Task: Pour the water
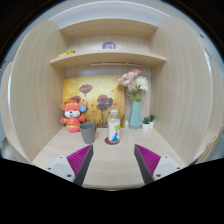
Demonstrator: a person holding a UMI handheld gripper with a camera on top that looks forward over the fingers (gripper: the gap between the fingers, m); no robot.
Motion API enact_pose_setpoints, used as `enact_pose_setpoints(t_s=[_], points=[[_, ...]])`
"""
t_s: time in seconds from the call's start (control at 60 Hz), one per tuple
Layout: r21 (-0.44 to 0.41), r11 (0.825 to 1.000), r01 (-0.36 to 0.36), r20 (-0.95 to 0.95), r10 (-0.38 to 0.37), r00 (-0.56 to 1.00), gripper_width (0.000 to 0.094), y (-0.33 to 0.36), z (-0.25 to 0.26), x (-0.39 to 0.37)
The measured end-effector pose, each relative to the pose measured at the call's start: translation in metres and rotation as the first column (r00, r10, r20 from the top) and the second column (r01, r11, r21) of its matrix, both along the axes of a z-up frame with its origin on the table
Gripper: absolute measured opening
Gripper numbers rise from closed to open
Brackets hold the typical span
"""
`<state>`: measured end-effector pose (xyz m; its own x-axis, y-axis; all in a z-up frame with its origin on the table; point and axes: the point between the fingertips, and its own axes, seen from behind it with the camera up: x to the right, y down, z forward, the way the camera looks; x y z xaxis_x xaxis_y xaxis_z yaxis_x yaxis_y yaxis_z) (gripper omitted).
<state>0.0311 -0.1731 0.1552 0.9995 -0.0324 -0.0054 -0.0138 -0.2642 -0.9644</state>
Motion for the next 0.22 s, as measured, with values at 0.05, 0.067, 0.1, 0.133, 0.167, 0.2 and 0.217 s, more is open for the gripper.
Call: enact_pose_setpoints(t_s=[0.05,0.067,0.1,0.133,0.167,0.2,0.217], points=[[0.010,1.000,-0.004,-0.002,0.004,1.000,0.0848,-0.004,0.004,-0.001],[0.013,1.000,-0.004,-0.002,0.004,1.000,0.0848,-0.005,0.006,-0.001],[0.014,1.000,-0.007,-0.007,0.007,1.000,0.0849,-0.008,0.008,-0.003],[0.014,1.000,-0.009,-0.013,0.010,1.000,0.0848,-0.011,0.010,-0.005],[0.020,1.000,-0.013,-0.015,0.014,1.000,0.0847,-0.014,0.011,-0.006],[0.026,1.000,-0.015,-0.017,0.016,1.000,0.0849,-0.015,0.012,-0.008],[0.027,1.000,-0.016,-0.018,0.016,1.000,0.0847,-0.016,0.012,-0.008]])
